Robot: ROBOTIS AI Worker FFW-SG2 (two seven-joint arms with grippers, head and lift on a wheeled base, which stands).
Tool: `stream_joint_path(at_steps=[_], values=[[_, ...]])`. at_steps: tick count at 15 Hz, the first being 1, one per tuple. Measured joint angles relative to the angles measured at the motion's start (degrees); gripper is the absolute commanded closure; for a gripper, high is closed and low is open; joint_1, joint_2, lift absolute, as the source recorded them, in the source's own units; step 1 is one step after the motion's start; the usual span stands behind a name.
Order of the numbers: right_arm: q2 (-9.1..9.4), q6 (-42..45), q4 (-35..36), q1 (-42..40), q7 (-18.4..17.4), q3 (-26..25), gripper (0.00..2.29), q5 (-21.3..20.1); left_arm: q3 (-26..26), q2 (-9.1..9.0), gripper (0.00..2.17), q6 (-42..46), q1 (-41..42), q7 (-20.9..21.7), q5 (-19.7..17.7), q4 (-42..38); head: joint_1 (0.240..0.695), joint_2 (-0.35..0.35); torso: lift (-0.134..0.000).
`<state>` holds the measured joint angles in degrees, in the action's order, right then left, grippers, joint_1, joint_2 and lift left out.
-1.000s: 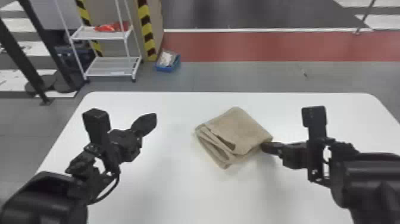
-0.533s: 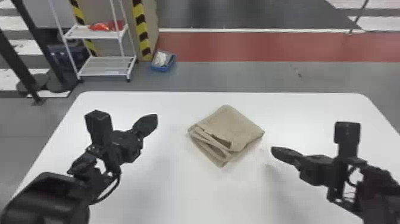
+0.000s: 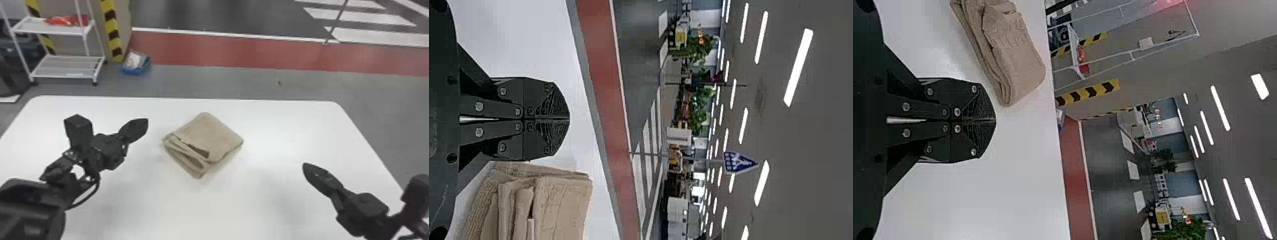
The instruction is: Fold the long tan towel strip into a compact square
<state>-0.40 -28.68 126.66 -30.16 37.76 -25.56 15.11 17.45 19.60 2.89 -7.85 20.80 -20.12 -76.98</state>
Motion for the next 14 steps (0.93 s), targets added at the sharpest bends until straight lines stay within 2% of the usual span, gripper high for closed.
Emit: stream_joint_path(at_steps=[2, 5, 8, 14], values=[[0.26, 3.6, 2.3, -3.7, 0.7, -0.6, 1.63, 1.1, 1.7, 0.01, 2.14, 1.7, -3.0, 3.4, 0.8, 5.1, 0.695, -0.18, -0.124], [0.31, 5.6, 3.0, -5.4, 2.8, -2.4, 1.63, 2.6, 2.3, 0.61, 2.14, 2.0, -3.4, 7.4, 0.9, 6.4, 0.695, -0.195, -0.124], [0.31, 6.7, 2.9, -6.5, 3.6, -3.4, 1.63, 4.1, 3.1, 0.69, 2.14, 1.9, -3.3, 7.6, 2.0, 6.5, 0.695, -0.209, -0.124], [0.31, 9.6, 3.3, -9.1, 5.3, -5.9, 1.63, 7.3, 6.3, -0.45, 2.14, 1.9, -5.8, 5.6, 5.5, 9.5, 0.695, -0.239, -0.124]])
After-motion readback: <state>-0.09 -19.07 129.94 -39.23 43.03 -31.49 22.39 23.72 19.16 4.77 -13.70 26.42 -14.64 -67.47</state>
